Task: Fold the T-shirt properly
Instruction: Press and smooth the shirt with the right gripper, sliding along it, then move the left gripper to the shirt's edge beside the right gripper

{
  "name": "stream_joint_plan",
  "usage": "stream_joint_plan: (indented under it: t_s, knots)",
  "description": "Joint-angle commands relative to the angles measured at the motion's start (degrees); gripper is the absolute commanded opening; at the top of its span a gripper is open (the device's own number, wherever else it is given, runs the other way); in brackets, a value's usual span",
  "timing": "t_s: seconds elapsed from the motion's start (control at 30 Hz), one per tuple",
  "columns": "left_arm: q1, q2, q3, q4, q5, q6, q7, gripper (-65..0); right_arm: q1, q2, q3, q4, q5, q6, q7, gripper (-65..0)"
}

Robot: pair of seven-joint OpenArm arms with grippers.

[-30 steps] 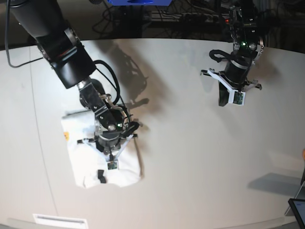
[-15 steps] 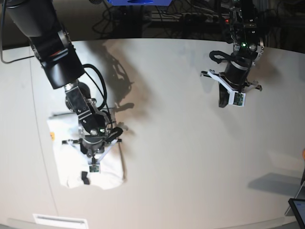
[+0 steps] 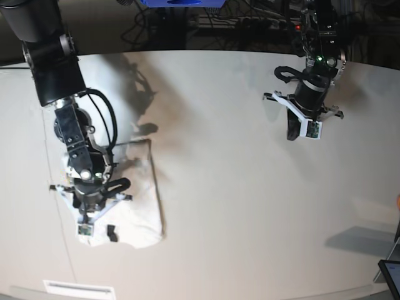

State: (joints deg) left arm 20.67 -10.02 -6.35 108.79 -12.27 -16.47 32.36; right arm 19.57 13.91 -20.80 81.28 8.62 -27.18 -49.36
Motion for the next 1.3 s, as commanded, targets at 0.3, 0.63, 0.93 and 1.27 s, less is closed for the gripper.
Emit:
stream_joint_plan:
  t_s: [0.3, 0.63, 0.93, 1.27]
  knots:
    - [-0.4, -0.2, 0.2, 0.9, -0.5, 0.2, -1.4, -65.0, -3.4, 0.4, 0.5, -1.0, -0.5, 0.1, 4.6, -64.3]
    - [-0.3, -0.6, -0.1, 0.9, -0.5, 0.2, -1.3, -65.0, -9.1, -0.4, 0.5, -5.2, -0.5, 0.1, 7.3, -64.3]
    - [-0.9, -0.6, -0.1, 0.9, -0.5, 0.2, -1.4, -65.0, -16.5, -0.9, 0.6, 1.0, -0.5, -0.2, 6.9, -64.3]
    - [-2.8, -0.1, 1.1, 0.5, -1.0, -0.2, -1.7, -65.0, -20.8, -0.9, 0.5, 4.7, -0.5, -2.9, 6.9, -64.3]
